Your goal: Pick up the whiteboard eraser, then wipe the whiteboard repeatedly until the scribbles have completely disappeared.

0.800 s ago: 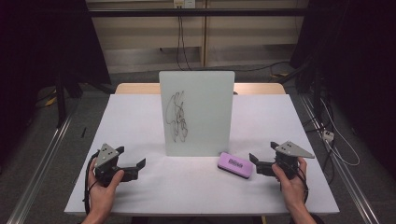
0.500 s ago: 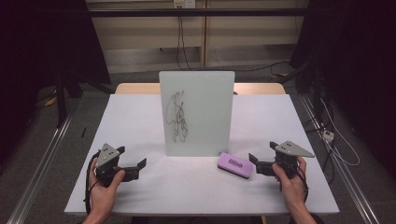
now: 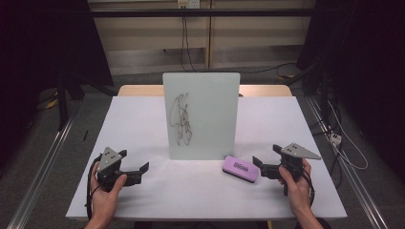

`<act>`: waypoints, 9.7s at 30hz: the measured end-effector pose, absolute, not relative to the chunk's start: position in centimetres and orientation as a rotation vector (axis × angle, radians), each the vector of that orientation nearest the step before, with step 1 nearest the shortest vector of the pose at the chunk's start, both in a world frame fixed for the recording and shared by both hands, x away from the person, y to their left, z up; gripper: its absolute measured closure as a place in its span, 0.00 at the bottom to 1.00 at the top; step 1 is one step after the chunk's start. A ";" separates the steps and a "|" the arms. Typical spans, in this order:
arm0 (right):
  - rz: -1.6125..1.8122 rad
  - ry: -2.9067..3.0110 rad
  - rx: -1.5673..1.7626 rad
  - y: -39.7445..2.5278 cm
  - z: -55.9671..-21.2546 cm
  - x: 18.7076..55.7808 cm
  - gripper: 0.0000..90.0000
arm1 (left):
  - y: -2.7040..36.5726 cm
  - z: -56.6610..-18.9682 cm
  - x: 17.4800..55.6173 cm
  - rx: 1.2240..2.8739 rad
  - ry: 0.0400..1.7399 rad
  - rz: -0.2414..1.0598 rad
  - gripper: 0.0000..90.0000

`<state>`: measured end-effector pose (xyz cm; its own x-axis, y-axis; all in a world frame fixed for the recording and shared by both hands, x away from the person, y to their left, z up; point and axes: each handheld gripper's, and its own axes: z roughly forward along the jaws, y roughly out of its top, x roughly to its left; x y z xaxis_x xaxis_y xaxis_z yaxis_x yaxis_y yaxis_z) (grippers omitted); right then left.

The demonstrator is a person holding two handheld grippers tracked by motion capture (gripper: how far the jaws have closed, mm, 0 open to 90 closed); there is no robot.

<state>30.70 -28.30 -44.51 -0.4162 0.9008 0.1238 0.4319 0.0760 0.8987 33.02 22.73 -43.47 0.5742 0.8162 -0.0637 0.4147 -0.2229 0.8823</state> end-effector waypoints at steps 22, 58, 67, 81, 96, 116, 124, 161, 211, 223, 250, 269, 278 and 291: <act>1.308 1.986 1.236 -27.4 -43.8 30.8 0.04 | 22.9 -43.6 33.1 1.857 0.988 0.511 0.05; 1.320 2.115 1.181 -24.6 -41.1 35.5 0.08 | 22.6 -43.9 33.3 1.879 0.985 0.495 0.05; 1.272 2.318 1.090 -24.0 -40.8 35.3 0.09 | 22.7 -43.9 33.3 1.875 0.984 0.496 0.05; 1.166 2.526 1.038 -23.3 -40.5 36.4 0.10 | 22.7 -43.8 33.2 1.877 0.979 0.493 0.05; 0.955 2.752 0.877 -22.3 -41.9 35.5 0.31 | 22.6 -43.9 33.3 1.883 0.982 0.483 0.05; 0.746 2.841 0.783 -21.0 -42.6 35.7 0.43 | 22.6 -44.1 33.5 1.896 0.984 0.473 0.05; 0.704 2.849 0.776 -20.6 -42.9 35.7 0.45 | 22.7 -44.1 33.5 1.892 0.993 0.475 0.06; 0.837 2.796 0.803 -21.4 -41.9 35.4 0.47 | 23.0 -44.0 33.5 1.891 0.992 0.476 0.06; 1.276 2.484 0.762 -20.6 -38.9 34.8 0.47 | 23.0 -44.3 33.6 1.898 1.002 0.466 0.06; 1.323 2.477 0.695 -18.2 -37.1 36.3 0.47 | 23.3 -44.4 33.7 1.891 1.016 0.456 0.06; 1.371 2.427 0.563 -14.7 -34.2 37.4 0.47 | 23.1 -44.2 33.7 1.901 1.000 0.462 0.06; 1.343 2.378 0.546 -12.9 -32.3 39.5 0.47 | 23.2 -44.2 33.6 1.896 0.997 0.457 0.06; 1.323 2.308 0.532 -11.7 -30.3 40.6 0.47 | 23.1 -44.2 33.7 1.900 0.994 0.448 0.06; 1.274 2.253 0.539 -10.5 -28.2 42.3 0.47 | 23.2 -44.2 33.7 1.900 0.993 0.447 0.06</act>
